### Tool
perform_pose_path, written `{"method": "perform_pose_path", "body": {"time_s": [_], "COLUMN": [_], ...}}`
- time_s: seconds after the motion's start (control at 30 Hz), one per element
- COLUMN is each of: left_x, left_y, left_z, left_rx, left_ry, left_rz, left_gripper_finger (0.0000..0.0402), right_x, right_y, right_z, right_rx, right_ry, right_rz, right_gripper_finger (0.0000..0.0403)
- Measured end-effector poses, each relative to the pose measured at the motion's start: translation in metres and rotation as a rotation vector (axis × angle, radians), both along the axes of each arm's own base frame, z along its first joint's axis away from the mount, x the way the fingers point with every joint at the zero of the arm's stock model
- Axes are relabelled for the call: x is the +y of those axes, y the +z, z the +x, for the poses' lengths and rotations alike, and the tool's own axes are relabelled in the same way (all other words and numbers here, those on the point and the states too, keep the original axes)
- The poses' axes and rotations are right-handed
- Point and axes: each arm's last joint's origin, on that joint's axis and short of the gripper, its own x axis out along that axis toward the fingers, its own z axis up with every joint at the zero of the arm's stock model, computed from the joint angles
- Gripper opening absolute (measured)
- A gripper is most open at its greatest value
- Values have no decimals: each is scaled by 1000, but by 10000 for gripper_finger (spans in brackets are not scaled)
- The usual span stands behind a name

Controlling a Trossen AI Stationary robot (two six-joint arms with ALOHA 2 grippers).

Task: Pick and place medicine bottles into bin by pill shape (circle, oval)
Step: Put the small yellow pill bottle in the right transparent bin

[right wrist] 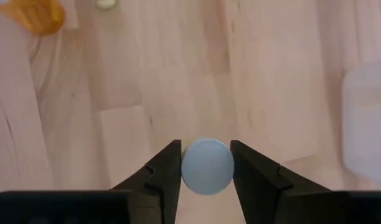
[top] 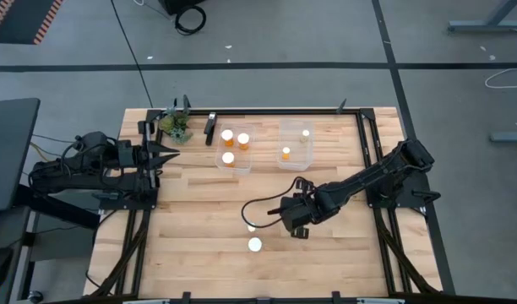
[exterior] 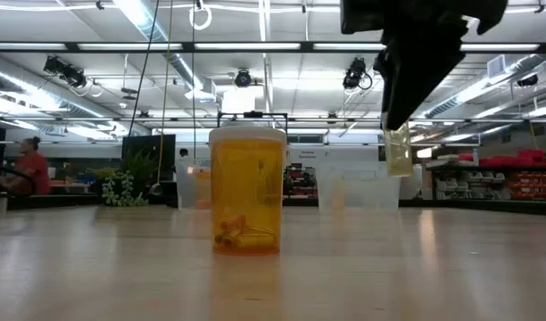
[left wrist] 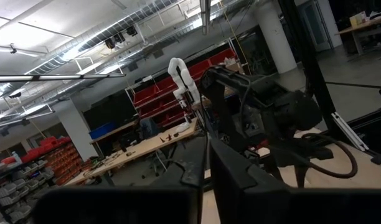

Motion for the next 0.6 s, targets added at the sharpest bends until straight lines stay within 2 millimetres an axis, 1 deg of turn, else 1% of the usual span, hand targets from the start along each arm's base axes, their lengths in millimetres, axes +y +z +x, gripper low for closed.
{"method": "perform_pose_path", "body": {"time_s": [0.23, 0.43, 0.6], "left_x": [0, 0, 0], "left_y": [0, 0, 0], "left_z": [0, 0, 0], "left_rx": [0, 0, 0], "left_ry": [0, 0, 0], "left_rz": [1, 1, 0], "left_gripper_finger": [32, 27, 34], "right_x": [-16, -27, -38], "right_y": [16, 39, 54], "right_z": [6, 13, 18], "right_rx": [31, 36, 20], "right_ry": [8, 16, 28], "right_rz": [-27, -45, -60], "right_gripper_finger": [138, 138, 138]}}
